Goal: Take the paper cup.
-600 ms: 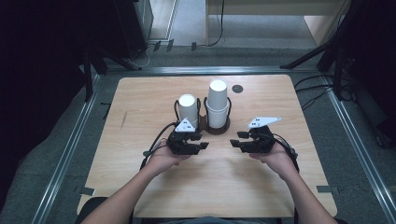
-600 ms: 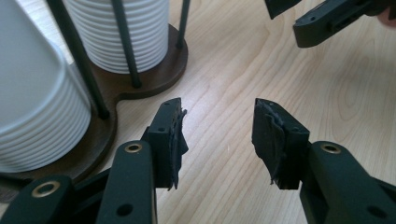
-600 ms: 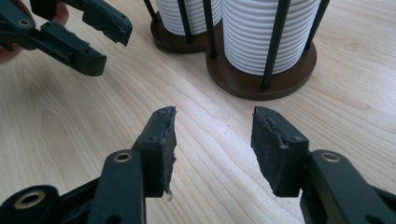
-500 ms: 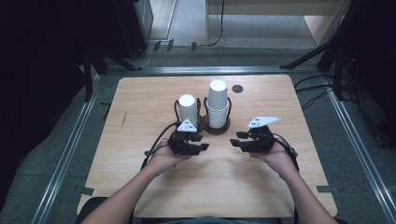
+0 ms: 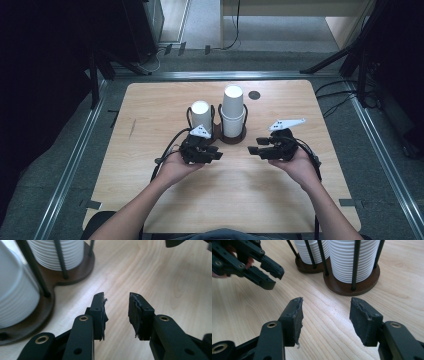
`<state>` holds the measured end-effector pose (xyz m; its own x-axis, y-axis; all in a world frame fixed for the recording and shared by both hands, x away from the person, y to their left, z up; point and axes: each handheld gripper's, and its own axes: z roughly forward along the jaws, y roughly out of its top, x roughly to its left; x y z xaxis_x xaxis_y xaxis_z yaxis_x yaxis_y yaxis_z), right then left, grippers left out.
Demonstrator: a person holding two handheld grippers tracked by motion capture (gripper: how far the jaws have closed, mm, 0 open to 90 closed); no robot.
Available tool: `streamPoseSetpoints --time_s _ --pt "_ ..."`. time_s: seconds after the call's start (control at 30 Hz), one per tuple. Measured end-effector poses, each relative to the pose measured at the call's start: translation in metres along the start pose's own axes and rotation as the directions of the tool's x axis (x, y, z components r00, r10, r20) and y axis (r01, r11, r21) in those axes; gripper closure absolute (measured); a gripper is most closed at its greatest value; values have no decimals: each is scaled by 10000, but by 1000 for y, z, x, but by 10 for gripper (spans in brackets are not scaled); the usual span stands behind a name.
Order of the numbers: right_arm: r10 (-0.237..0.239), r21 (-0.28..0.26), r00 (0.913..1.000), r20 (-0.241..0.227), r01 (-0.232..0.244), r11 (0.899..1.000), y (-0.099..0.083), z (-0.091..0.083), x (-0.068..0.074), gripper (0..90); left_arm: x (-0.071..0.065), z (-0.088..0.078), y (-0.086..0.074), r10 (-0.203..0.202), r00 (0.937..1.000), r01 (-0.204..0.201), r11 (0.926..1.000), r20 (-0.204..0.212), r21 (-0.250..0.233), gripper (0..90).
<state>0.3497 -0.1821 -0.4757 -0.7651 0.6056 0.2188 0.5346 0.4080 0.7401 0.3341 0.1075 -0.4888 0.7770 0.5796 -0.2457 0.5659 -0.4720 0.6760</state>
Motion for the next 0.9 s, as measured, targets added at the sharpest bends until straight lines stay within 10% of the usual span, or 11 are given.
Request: streamPoseSetpoints --time_s 0.13,0.9 --pt "-618 -25 9975 332 620 9981 10 -6 6 461 -5 -2 4 217 9996 -218 9997 -152 -58 695" --pt "-526 -270 9976 445 538 9982 68 -27 -28 339 -1 12 34 -75 9946 2 9975 -1032 -705 897"
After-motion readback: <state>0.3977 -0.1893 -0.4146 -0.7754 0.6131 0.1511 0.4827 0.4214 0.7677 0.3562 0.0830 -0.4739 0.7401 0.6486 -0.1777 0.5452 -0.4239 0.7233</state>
